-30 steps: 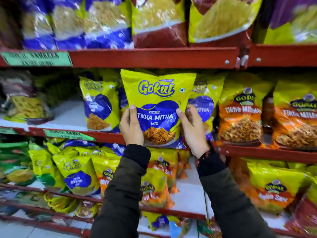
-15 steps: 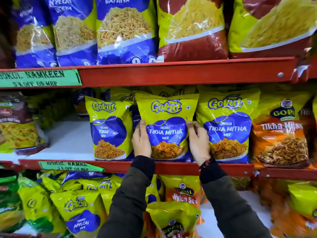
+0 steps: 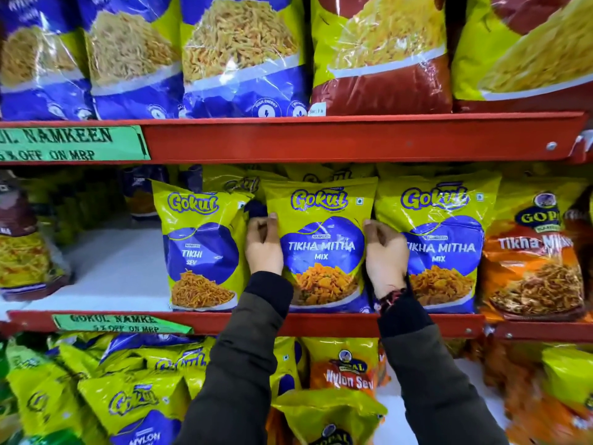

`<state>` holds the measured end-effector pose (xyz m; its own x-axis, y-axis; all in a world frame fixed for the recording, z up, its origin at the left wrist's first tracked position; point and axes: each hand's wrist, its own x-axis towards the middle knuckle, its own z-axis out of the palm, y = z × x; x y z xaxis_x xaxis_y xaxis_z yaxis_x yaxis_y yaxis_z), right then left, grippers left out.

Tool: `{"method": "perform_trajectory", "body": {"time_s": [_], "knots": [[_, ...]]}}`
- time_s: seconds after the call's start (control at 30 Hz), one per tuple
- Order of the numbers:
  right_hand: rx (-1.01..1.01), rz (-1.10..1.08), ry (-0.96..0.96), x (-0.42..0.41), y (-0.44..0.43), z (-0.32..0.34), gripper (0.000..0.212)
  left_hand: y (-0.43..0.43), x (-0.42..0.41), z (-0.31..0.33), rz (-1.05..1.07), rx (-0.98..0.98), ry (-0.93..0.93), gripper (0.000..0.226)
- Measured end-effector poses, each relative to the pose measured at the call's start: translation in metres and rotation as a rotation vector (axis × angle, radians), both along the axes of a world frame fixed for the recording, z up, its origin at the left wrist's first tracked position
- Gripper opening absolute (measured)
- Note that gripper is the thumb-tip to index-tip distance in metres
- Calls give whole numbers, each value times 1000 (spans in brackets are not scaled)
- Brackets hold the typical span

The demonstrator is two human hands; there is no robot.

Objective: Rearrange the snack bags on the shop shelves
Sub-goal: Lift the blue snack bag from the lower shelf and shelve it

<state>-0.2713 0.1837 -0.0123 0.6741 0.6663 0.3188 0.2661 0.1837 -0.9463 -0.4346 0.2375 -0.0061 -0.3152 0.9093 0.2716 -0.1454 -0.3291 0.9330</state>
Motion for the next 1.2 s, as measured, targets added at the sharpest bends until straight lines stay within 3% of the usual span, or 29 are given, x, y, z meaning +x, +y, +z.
{"method": "perform_trajectory", "body": {"time_s": [0.07, 0.13, 0.2, 0.27, 0.33, 0.4, 0.47, 0.6, 0.8, 1.2], "knots": [[144, -43, -19, -4, -13, -3, 31, -12, -1, -3, 21, 33, 26, 8], [365, -78, -126, -12, -28, -3, 37, -28, -1, -7, 123, 171, 173, 35], [465, -89, -421, -16, -31, 0, 41, -37, 2, -4, 190, 366, 385, 46], [338, 0, -700, -16, -20, 9, 46, -30, 6, 3, 175, 434, 650, 50], [109, -4, -907, -11, -2, 13, 53, -17, 8, 11, 166, 380, 882, 52], [-55, -27, -1020, -6, 12, 13, 59, -2, 6, 14, 142, 325, 1035, 59], [-95, -31, -1057, -3, 18, 11, 60, 6, 5, 12, 143, 320, 1114, 59], [24, -39, -1016, -1, 2, 17, 56, -6, 8, 13, 222, 306, 1122, 52], [155, -120, -932, 34, -43, 24, 49, -55, 47, 17, 237, 395, 941, 47], [78, -143, -935, 219, -125, 16, 48, -140, 243, 9, 111, 467, 965, 45]]}}
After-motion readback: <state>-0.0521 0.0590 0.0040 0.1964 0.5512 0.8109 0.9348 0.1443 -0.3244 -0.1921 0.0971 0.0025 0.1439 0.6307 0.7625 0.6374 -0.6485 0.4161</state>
